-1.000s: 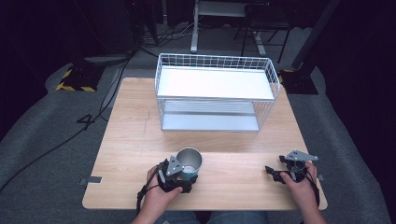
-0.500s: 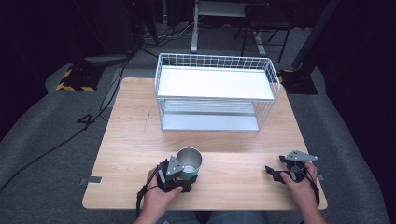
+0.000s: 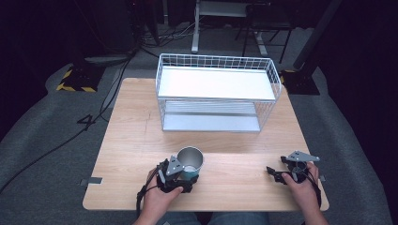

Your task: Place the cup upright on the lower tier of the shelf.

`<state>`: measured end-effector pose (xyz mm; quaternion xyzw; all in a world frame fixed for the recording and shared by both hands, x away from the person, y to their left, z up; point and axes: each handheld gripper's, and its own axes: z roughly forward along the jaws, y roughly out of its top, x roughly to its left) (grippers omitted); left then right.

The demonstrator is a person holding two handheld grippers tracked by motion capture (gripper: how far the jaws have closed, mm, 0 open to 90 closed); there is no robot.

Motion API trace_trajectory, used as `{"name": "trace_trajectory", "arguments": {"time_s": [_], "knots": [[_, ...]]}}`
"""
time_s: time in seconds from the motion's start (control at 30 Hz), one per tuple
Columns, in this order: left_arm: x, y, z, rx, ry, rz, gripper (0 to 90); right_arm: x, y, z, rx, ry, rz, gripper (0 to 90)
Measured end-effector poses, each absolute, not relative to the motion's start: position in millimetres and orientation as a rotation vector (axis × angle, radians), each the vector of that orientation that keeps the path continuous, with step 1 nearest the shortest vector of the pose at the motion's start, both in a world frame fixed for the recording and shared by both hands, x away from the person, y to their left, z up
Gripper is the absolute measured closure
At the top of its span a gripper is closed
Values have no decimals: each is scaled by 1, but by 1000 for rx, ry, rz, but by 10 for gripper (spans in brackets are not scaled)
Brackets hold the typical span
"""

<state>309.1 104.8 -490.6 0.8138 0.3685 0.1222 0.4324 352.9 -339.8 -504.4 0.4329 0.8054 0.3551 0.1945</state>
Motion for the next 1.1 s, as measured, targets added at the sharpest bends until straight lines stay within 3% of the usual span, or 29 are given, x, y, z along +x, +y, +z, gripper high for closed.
{"name": "trace_trajectory", "arguments": {"time_s": [1.1], "knots": [[370, 80, -438, 1919, 928, 300, 242, 353, -340, -505, 1214, 2257, 996, 184]]}}
